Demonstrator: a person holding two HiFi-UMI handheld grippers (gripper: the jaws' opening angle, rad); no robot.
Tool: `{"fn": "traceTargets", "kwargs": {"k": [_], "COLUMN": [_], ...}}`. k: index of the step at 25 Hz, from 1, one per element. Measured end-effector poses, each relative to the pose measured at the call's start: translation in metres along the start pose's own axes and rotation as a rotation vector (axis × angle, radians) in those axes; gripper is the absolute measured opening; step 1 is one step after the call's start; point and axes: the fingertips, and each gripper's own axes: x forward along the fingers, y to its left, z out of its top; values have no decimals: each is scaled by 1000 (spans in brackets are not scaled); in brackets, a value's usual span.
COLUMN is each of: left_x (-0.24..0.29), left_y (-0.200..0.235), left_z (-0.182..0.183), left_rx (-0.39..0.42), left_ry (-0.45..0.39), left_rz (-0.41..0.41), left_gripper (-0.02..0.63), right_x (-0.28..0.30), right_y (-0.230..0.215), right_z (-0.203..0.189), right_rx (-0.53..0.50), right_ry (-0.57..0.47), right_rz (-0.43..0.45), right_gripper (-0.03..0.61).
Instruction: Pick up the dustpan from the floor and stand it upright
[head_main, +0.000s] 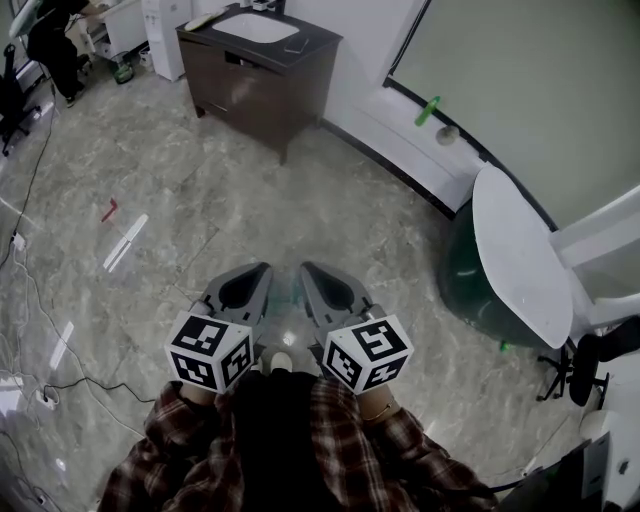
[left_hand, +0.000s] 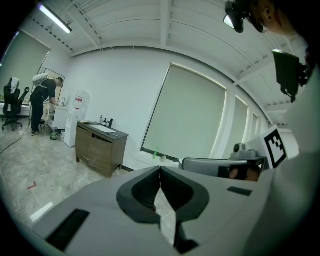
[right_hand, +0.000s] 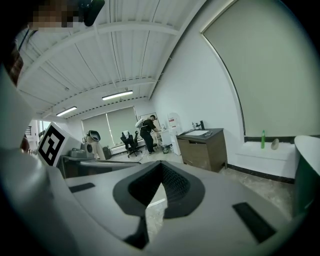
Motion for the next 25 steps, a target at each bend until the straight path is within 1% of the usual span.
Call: {"fn": "traceTargets", "kwargs": {"k": [6,11,20,25], "left_x": [-8,-12,-17,-30], "left_y": [4,1,2,16], "left_z": [-7,-11,-18,-27], "left_rx": [-16,-20,-39,-51], "left_ry": [3,13,28,40], "left_rz": [0,-19,-26,-13], "left_gripper": [11,12,12,12], "right_x": [-3,-4,-7,5], "right_y": [10,15,19,35], "right_z": [-5,-8,-18,-28], "right_rx": [7,13,29,37], "right_ry": [8,9,42,54], "right_rz": [16,12,13,30], "right_gripper": [11,11,11,11]}}
